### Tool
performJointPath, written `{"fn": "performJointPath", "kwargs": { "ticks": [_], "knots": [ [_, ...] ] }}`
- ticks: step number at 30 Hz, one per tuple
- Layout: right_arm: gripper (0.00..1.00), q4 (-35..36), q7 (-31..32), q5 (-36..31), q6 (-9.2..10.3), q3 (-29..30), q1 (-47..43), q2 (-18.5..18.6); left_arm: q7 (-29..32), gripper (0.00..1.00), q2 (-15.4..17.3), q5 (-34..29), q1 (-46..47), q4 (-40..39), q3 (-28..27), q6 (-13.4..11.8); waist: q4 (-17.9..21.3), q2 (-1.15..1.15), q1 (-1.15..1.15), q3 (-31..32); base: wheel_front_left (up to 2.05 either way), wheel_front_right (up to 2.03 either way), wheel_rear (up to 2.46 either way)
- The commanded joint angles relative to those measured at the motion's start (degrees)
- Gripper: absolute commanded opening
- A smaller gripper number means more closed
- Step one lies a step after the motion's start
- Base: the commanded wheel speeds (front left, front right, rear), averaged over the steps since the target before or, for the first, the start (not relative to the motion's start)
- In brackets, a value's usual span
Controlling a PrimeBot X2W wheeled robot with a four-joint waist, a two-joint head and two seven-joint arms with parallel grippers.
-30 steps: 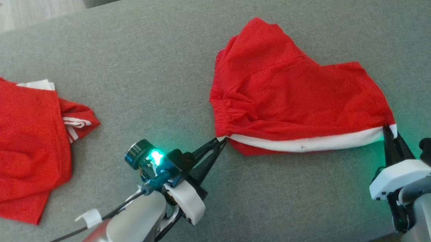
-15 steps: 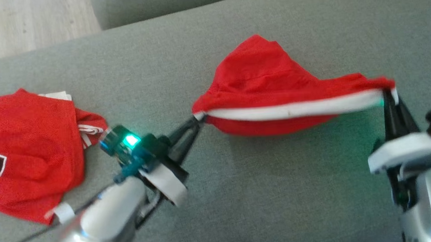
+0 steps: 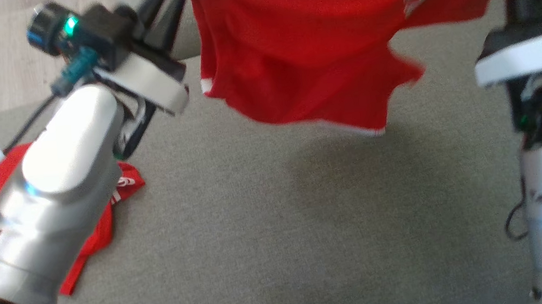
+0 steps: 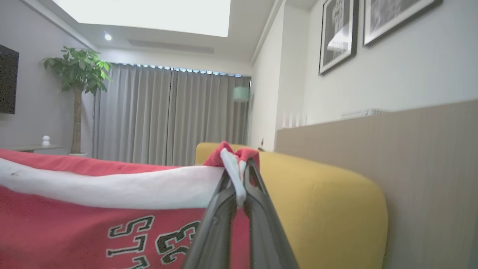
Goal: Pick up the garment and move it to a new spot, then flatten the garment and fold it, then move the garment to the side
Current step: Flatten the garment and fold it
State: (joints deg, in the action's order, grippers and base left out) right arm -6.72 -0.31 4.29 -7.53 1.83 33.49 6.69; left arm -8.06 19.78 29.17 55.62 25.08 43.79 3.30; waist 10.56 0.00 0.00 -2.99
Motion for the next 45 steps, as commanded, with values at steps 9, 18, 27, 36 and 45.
{"fn": "performJointPath", "kwargs": {
  "ticks": [9, 18, 27, 36, 45],
  "knots": [
    [0.00, 4.2, 4.1, -4.0, 0.04, -1.4, 0.3, 2.6, 2.1, 0.00, 2.4, 1.8, 1.7, -3.4, -4.3, -3.7, -1.7, 0.00, 0.00, 2.9, 0.00, 0.00, 0.00],
    [0.00, 4.8, 9.3, -2.0, 0.04, -3.5, -5.0, 4.8, 6.6, 0.00, 4.1, 4.0, -3.2, -6.2, -2.8, -3.6, -3.2, 0.00, 0.00, 1.8, 0.00, 0.00, 0.00],
    [0.00, -1.4, 12.3, 1.3, 0.04, -7.7, 4.5, 6.2, 12.7, 0.00, 5.9, 6.2, 2.9, -5.6, -3.9, -1.3, -0.6, 0.00, 0.00, -8.2, 0.00, 0.00, 0.00],
    [0.00, -23.7, -2.2, -4.0, 0.04, -4.4, 32.7, 2.8, 3.9, 0.00, 2.6, 1.5, 24.2, 9.0, -8.5, -3.4, 1.0, 0.00, 0.00, -17.5, 0.00, 0.00, 0.00],
    [0.00, -41.8, -10.9, -12.8, 0.04, -1.0, 35.0, 0.8, -3.2, 0.00, -3.8, 2.3, 23.7, 20.4, -6.2, 1.0, -2.1, 0.00, 0.00, -17.8, 0.00, 0.00, 0.00]
  ]
}}
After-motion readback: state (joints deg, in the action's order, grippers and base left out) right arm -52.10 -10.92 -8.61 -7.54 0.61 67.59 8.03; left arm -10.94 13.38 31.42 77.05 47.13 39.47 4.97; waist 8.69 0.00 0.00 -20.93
